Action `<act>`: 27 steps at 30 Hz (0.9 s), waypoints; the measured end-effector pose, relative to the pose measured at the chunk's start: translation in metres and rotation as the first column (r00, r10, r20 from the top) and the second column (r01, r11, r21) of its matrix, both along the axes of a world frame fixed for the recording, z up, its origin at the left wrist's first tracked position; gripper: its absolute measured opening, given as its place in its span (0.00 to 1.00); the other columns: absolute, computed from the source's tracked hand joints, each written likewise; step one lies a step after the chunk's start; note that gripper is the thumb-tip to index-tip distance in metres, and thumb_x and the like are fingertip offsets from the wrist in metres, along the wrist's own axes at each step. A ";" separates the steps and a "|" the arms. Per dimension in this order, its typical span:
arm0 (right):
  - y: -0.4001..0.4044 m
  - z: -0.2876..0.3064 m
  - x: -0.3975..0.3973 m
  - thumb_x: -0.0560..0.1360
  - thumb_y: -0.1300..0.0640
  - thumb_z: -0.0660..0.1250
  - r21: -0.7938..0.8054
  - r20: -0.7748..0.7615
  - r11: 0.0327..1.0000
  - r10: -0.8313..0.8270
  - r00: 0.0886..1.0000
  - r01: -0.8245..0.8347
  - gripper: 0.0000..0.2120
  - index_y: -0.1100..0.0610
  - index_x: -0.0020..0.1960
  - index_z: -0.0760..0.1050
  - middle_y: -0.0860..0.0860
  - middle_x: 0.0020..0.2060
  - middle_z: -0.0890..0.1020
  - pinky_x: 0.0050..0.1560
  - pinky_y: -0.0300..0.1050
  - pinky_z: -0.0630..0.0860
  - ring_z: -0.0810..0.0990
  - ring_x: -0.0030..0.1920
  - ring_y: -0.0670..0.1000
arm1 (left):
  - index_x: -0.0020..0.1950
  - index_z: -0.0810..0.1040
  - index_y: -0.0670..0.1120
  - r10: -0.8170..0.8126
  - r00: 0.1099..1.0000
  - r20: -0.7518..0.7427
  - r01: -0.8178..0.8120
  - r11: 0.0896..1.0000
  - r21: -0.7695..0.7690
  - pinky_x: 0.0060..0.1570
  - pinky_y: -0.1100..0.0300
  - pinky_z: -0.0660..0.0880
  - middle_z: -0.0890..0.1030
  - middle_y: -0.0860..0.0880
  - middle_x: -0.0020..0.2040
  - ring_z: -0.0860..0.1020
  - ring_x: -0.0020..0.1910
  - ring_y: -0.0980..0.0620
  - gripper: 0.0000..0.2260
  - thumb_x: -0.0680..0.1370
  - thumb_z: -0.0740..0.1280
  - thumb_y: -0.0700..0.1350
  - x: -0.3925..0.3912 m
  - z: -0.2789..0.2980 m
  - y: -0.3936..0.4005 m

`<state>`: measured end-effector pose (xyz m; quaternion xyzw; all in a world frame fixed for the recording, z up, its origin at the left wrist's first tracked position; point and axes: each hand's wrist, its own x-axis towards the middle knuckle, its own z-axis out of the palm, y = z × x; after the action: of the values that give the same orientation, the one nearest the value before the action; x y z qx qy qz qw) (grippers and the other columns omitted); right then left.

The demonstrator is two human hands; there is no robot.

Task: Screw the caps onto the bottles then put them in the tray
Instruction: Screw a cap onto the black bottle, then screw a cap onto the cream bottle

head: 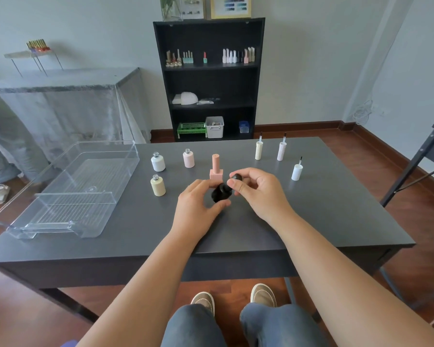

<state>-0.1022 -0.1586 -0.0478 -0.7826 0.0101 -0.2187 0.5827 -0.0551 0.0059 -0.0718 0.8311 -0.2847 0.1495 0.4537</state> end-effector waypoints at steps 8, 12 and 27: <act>0.017 0.009 0.030 0.72 0.50 0.72 -0.302 -0.071 0.953 -0.029 0.997 0.007 0.04 0.49 0.43 0.80 0.46 0.28 0.77 0.33 0.29 0.68 0.73 0.30 0.41 | 0.50 0.81 0.55 0.346 0.933 -0.096 -0.352 0.934 -0.064 0.52 0.60 0.70 0.73 0.57 0.50 0.74 0.50 0.53 0.12 0.69 0.78 0.49 0.028 0.005 0.073; 0.026 0.007 0.042 0.73 0.52 0.71 -0.340 -0.108 0.939 0.011 0.994 -0.047 0.02 0.49 0.44 0.79 0.44 0.27 0.74 0.34 0.25 0.66 0.73 0.31 0.35 | 0.49 0.79 0.53 0.328 0.936 -0.126 -0.334 0.942 -0.032 0.52 0.60 0.70 0.72 0.57 0.52 0.74 0.52 0.54 0.11 0.70 0.77 0.47 0.040 0.005 0.085; -0.013 0.001 0.030 0.73 0.54 0.69 -0.172 0.064 0.960 -0.211 0.975 0.219 0.13 0.43 0.56 0.76 0.46 0.33 0.82 0.42 0.28 0.70 0.78 0.37 0.41 | 0.61 0.72 0.52 0.323 0.880 -0.348 -0.338 0.941 0.019 0.49 0.59 0.72 0.78 0.58 0.44 0.79 0.47 0.55 0.19 0.73 0.73 0.46 0.053 0.004 0.080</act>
<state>-0.0724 -0.1712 -0.0463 -0.8208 0.0620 -0.2982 0.4833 -0.0020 0.0860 -0.0682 0.8708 -0.0513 0.0820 0.4820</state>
